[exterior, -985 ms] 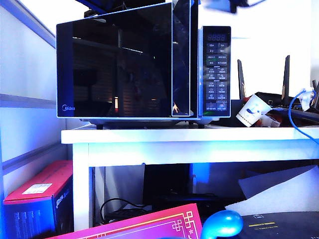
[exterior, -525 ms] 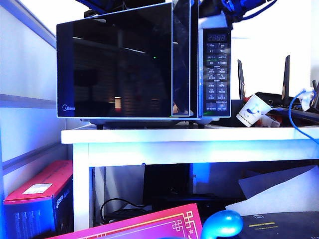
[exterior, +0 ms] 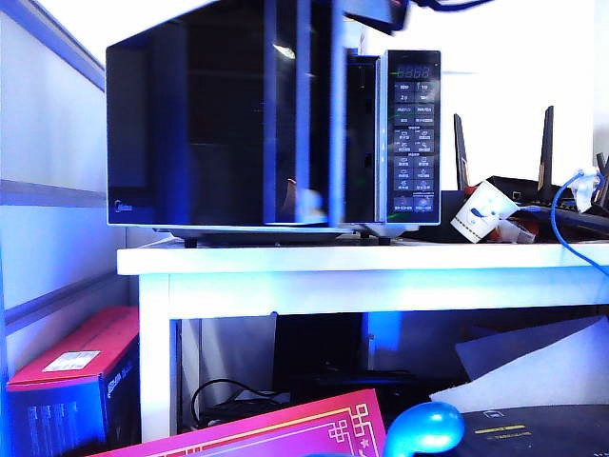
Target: Open the microwave door, place the box of snacks from the top of the microwave inside, then close the microwave door.
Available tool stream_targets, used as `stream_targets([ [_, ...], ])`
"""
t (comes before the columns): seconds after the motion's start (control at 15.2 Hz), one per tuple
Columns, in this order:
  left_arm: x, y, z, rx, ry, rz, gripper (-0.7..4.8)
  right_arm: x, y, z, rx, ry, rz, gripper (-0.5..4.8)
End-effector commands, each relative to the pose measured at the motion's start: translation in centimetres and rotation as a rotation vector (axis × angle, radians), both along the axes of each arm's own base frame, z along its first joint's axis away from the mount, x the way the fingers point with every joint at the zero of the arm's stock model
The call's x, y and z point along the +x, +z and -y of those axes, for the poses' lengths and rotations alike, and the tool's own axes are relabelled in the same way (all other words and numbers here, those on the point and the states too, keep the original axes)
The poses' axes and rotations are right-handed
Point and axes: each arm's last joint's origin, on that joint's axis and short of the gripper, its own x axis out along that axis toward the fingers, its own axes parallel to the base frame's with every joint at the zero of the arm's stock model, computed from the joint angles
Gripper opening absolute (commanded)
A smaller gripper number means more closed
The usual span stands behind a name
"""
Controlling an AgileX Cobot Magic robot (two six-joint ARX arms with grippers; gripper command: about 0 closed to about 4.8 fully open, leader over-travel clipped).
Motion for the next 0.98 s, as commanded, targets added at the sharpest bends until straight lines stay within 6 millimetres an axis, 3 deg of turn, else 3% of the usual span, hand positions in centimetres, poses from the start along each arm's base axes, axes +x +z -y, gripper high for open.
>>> stream_targets([
  [0.07,-0.7,1.4,-0.1,-0.007,-0.006,0.036,-0.06,-1.0,0.4,-2.1,0.012,0.085,-0.004,2.7],
  [0.98,-3.8,3.4,-1.0,0.051,-0.003,-0.017,-0.06,-5.3,0.4,-10.0,0.008,0.304,-0.024,2.69],
])
